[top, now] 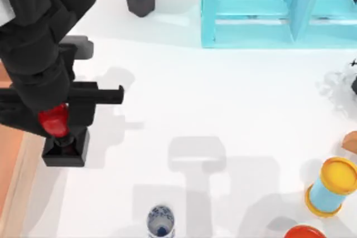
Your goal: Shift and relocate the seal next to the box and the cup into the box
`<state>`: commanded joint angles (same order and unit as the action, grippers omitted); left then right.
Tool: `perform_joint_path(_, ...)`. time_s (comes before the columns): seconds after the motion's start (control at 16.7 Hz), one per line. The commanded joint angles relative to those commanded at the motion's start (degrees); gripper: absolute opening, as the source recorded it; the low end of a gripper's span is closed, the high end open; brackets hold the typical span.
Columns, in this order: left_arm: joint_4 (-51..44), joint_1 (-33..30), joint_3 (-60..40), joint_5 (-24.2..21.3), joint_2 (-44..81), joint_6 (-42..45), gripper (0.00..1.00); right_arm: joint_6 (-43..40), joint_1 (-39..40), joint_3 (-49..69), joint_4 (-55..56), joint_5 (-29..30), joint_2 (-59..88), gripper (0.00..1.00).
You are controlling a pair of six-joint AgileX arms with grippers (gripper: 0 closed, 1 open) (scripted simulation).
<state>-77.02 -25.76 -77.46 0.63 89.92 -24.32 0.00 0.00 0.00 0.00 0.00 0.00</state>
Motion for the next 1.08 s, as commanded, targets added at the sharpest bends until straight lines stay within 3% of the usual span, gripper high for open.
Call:
perform_joint_path(0.3, 0.81, -0.27, 0.75, -0.01, 0.34, 0.08, 0.0, 0.0, 0.0, 0.0, 0.0, 0.0, 0.0, 1.0)
perform_joint_path(0.72, 13.74, 0.32, 12.24, -0.04, 1.37, 0.33, 0.0, 0.0, 0.0, 0.0, 0.0, 0.0, 0.0, 1.0)
perform_joint_path(1.02, 14.82, 0.36, 13.3, 0.0, 1.52, 0.39, 0.0, 0.0, 0.0, 0.0, 0.0, 0.0, 0.0, 1.0)
perform_joint_path(1.08, 14.82, 0.36, 13.3, 0.0, 1.52, 0.39, 0.08, 0.0, 0.0, 0.0, 0.0, 0.0, 0.0, 1.0)
